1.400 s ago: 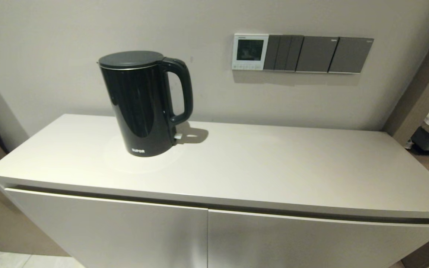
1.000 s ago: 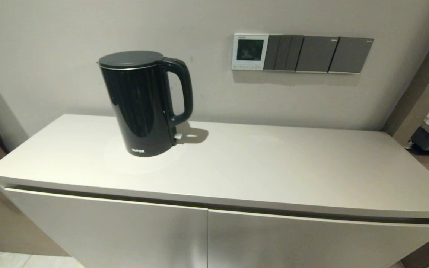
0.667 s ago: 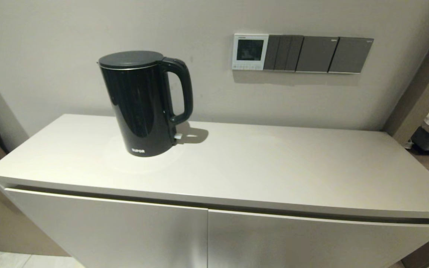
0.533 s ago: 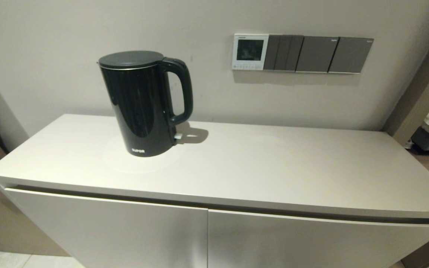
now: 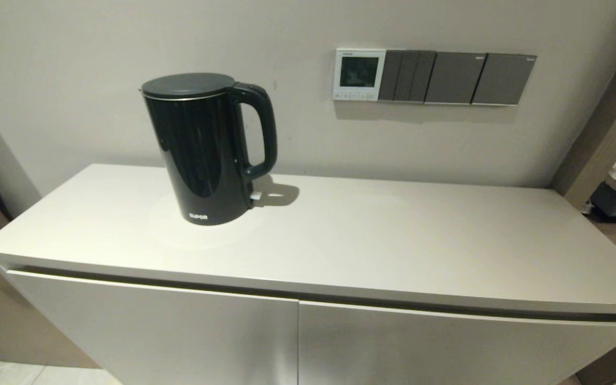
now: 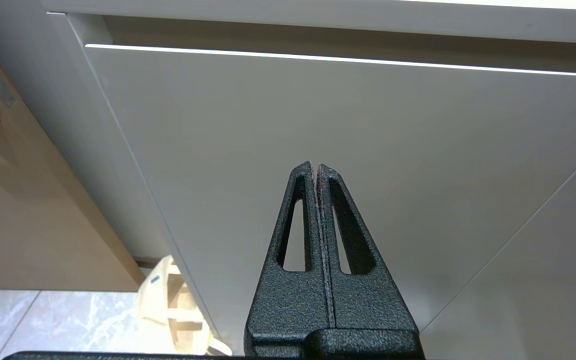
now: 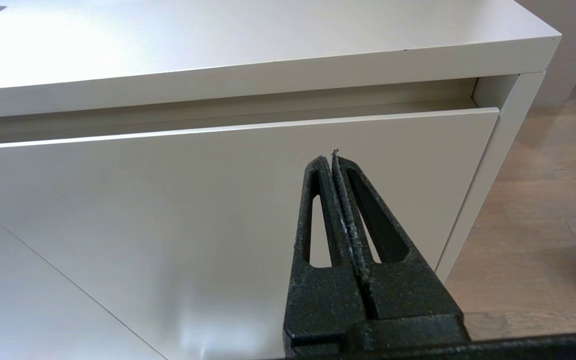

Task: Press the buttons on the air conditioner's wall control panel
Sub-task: Turn on the central air conditioner

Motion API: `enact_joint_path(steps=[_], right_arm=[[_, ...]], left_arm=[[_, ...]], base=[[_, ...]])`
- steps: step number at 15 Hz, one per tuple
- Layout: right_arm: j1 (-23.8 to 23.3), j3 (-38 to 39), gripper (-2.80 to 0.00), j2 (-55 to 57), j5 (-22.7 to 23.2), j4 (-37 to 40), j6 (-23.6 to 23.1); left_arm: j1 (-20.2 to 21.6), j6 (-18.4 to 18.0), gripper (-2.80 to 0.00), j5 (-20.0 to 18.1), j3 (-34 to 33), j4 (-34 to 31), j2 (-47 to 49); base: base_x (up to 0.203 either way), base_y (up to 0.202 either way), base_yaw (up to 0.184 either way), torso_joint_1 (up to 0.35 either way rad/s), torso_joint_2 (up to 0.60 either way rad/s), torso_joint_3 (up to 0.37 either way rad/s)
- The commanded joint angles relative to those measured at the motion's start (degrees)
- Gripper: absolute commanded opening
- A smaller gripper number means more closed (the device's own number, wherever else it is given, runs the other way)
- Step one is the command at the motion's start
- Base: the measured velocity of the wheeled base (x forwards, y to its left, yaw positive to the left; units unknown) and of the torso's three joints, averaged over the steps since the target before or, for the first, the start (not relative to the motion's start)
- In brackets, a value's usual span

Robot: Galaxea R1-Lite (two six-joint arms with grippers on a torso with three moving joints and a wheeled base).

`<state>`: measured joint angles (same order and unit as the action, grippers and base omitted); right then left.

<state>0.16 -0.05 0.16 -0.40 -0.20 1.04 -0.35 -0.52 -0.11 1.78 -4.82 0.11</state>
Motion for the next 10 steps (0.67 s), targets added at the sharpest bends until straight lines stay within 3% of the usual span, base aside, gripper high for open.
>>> enact_joint_path(steps=[1,5,10], right_arm=[[0.14,-2.06,-2.80,-0.09,0.08,-0.19,-0.40],[0.17,-16.80,-2.80,4.18,0.35,4.13,-0.54],[-0.15,-31.73,-2.80,25.25,0.28,-1.85,-0.51]], left_arm=[[0.01,0.00,-2.80,0.03,-0.02,-0.02,-0.02],[0.00,0.04,-2.80,0.03,0.05,-0.02,-0.02],[0.00,0.00,-2.80,0.02,-0.02,-0.02,-0.02]], base=[[0.000,0.000,0.000,0.000,0.00,0.000],[0.000,0.000,0.000,0.000,0.00,0.000],[0.000,0.000,0.000,0.000,0.00,0.000]])
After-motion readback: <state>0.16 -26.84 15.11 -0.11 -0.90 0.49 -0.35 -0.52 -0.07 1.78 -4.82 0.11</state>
